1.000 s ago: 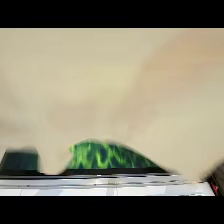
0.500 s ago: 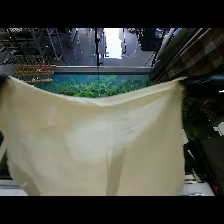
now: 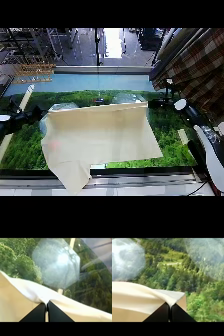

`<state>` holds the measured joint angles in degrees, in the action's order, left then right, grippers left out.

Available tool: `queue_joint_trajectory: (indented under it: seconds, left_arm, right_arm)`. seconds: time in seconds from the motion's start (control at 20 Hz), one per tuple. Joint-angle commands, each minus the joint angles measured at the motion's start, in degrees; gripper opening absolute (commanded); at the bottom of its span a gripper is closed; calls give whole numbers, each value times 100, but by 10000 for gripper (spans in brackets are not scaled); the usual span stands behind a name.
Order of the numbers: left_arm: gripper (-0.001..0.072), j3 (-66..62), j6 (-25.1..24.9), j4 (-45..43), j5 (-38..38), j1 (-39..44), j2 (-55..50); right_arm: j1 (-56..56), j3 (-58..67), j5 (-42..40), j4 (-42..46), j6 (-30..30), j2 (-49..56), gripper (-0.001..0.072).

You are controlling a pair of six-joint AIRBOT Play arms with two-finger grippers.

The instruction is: Fold the clothes and pants, and hang the long-sleeved shirts on hangers.

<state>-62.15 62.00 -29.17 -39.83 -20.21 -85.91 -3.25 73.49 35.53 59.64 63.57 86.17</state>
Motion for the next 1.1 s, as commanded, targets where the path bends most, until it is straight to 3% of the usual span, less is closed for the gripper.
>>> queue_joint_trajectory:
  seconds: [0.0, 0.3, 0.45, 0.55, 0.6, 0.65, 0.7, 0.75, 0.9, 1.05]
  left_arm:
    - [8, -822, 20, -129, -1176, -61, -741]
    - [8, -879, 286, -994, -3615, -481, -728]
    - [7, -876, 686, -2046, -3886, -490, -739]
    - [9, -870, 728, -2175, -3823, -483, -787]
    - [20, -870, 723, -2186, -3705, -483, -802]
    - [100, -870, 726, -2184, -3641, -487, -802]
    - [304, -870, 723, -2201, -3694, -546, -782]
    - [396, -870, 737, -2243, -3818, -640, -750]
    - [395, -619, 1130, -2977, -4330, -1029, -490]
    - [395, 839, 848, -2914, -4214, -1303, 439]
  right_arm:
    - [-26, 562, 326, 125, -24, 487, 15]
    - [-286, 907, 2385, 820, -24, 531, 15]
    - [-319, 870, 3213, 1029, -26, 699, 15]
    - [-286, 688, 3519, 879, -20, 870, 17]
    - [-256, 601, 3617, 813, -11, 970, 51]
    - [-243, 573, 3775, 822, 44, 1040, 319]
    - [-286, 573, 4024, 844, 144, 1067, 536]
    - [-404, 573, 4260, 914, 216, 1034, 494]
    - [-1287, 155, 4745, 855, 398, 699, 494]
    - [-2437, -1244, 4745, 321, -136, 63, 495]
